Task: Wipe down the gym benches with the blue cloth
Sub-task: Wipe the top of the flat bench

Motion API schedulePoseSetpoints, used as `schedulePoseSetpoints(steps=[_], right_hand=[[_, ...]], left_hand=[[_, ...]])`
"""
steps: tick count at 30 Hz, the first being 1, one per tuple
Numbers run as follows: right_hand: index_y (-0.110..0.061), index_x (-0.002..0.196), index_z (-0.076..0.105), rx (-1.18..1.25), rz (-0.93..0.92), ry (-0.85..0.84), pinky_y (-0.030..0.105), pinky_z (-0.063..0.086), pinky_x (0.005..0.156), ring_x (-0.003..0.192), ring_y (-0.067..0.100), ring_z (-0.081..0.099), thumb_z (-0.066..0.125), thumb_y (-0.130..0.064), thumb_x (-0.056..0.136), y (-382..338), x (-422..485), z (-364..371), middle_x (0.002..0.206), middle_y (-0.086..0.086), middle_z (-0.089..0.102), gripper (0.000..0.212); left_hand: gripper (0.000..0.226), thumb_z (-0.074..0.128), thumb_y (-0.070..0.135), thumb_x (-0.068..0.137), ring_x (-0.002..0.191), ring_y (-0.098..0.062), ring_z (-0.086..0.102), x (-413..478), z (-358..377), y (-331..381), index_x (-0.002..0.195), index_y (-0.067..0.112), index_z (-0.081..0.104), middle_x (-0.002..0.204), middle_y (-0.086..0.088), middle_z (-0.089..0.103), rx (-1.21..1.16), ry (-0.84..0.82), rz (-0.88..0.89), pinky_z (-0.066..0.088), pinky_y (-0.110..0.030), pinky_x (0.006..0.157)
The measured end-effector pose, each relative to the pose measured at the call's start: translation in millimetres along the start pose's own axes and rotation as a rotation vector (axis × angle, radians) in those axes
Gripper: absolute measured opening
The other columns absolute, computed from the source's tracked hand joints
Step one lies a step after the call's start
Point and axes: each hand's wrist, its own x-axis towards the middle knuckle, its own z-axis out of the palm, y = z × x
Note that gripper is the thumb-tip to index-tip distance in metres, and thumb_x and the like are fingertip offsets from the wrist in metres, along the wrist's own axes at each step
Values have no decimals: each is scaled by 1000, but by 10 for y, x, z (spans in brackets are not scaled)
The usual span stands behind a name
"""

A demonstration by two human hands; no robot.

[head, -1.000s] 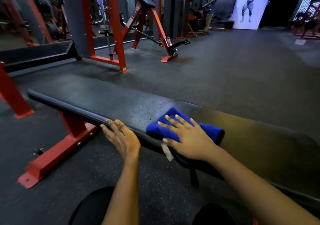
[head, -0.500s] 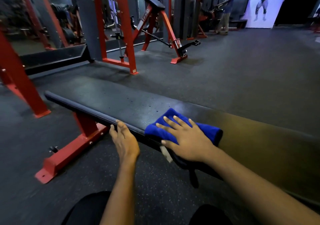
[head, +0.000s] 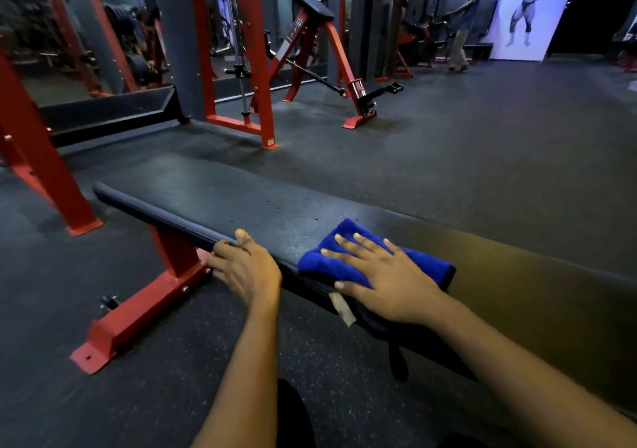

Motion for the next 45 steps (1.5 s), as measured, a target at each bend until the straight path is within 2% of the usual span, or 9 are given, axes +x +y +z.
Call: schedulePoseSetpoints(steps=[4,8,14,19,25,30,36,41,45], right_hand=[[-54,150,14,34,220,-19,48,8,122,151,7,-1,34,-62,97,315,424,-57,163,-21,3,57],[-49,153,13,42,465,-8,55,9,118,152,16,2,30,-62,98,366,926,-68,164,-14,3,59],[-57,145,13,60,134,-37,45,11,122,150,6,7,30,-74,87,458,652,-66,161,-22,10,62],[-43,154,15,8,503,2,48,11,120,151,16,10,34,-56,100,526,1185,-97,164,-11,9,59],[-47,149,14,102,157,-10,41,11,123,150,9,11,46,-49,100,531,925,-66,161,-17,16,58],[-41,154,19,21,453,18,44,13,121,150,15,15,38,-53,100,572,1338,-51,163,-13,15,58],[-44,149,27,180,63,18,34,8,120,147,1,13,52,-44,98,504,822,-31,157,-23,19,56],[-32,155,20,86,409,41,40,13,122,150,12,14,44,-46,101,567,1145,-109,162,-11,17,61],[-43,153,14,81,288,25,39,6,122,150,8,9,42,-48,101,133,780,-54,161,-19,12,59]], left_hand=[[65,29,46,102,131,-50,31,447,100,60,143,-4,27,149,-26,23,59,1,-92,33,-56,106],[72,29,45,102,132,-53,32,618,128,32,154,1,2,159,-25,5,49,-29,-122,33,-52,105],[71,29,43,103,128,-55,35,661,169,-108,154,4,-2,159,-26,-1,-45,-60,-75,35,-54,106],[70,31,41,103,132,-52,31,615,155,-95,154,4,-1,159,-26,-1,-76,-59,-64,33,-50,106],[70,31,40,103,137,-49,25,623,132,-107,154,3,-1,159,-26,-3,-84,-66,-39,29,-48,110],[70,31,40,103,135,-47,28,576,127,-84,155,5,-1,160,-23,-2,-82,-56,-51,32,-49,106],[69,30,40,104,136,-45,27,559,118,-78,155,6,-2,160,-22,-2,-63,-49,-40,34,-49,105],[69,29,41,103,135,-44,29,534,91,-48,155,7,-3,160,-21,-2,-44,-48,-55,36,-51,102],[70,28,42,103,134,-46,31,506,66,-32,155,7,-4,160,-22,-3,-23,-71,-51,37,-53,100]])
